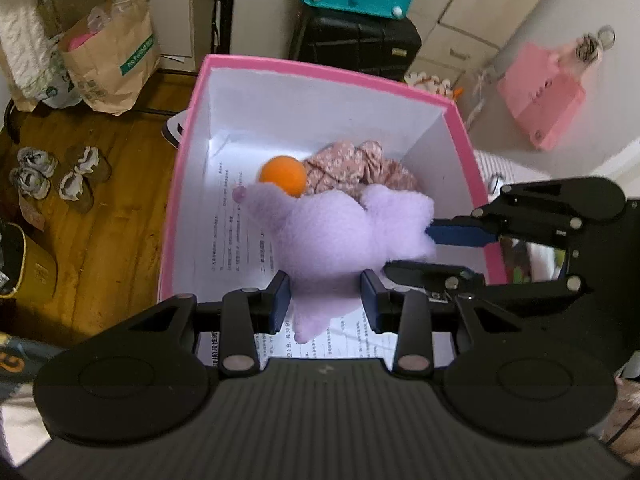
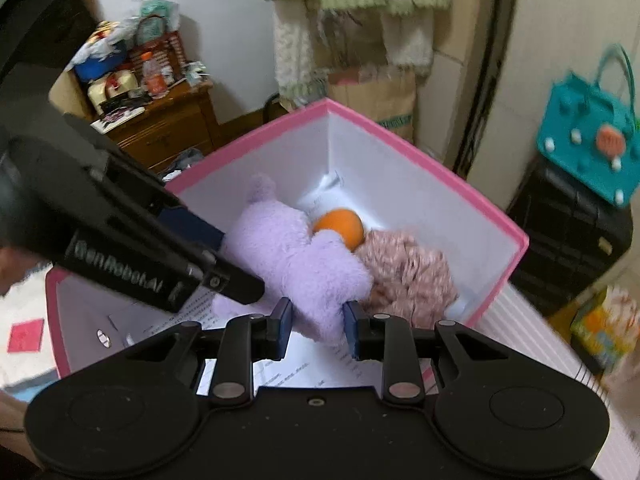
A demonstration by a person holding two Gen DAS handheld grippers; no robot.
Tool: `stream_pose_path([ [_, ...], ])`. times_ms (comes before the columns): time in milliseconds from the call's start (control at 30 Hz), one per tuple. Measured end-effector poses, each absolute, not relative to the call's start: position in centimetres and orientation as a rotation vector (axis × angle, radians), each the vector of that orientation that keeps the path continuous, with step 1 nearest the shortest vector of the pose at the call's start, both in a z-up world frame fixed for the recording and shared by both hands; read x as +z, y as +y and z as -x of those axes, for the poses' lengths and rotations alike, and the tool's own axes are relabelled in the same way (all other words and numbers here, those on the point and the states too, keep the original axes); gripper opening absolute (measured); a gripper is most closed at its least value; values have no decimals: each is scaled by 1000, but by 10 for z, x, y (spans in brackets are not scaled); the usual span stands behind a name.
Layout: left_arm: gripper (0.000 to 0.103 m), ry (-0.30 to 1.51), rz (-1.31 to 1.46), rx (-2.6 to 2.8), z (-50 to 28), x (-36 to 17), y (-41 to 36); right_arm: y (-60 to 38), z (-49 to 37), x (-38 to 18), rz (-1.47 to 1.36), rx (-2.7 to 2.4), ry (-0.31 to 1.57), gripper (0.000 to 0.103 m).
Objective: Organize soft objects
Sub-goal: 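Carry the lilac plush into the pink box with the left gripper, then open the left gripper and move both tools back toward the table items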
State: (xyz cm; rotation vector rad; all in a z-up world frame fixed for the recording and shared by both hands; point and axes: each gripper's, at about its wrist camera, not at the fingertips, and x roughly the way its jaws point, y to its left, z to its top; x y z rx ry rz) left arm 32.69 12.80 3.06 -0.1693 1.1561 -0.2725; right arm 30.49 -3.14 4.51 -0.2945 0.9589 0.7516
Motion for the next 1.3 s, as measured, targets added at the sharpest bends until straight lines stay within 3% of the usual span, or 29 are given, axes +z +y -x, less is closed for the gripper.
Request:
stream_pose_path([
  [367, 30, 1252, 98, -242, -341, 15, 120, -20, -301, 36, 281, 778, 1014, 31],
  [533, 29, 1241, 95, -225, -345, 12, 119, -3, -304, 25, 295, 785, 1045, 20],
  [800, 28, 1190, 75, -225, -336, 20, 122, -26, -290, 38, 228, 816, 984, 22],
  [1300, 32, 960, -15, -342, -252, 100, 86, -132, -227, 113, 70, 772, 868, 30],
])
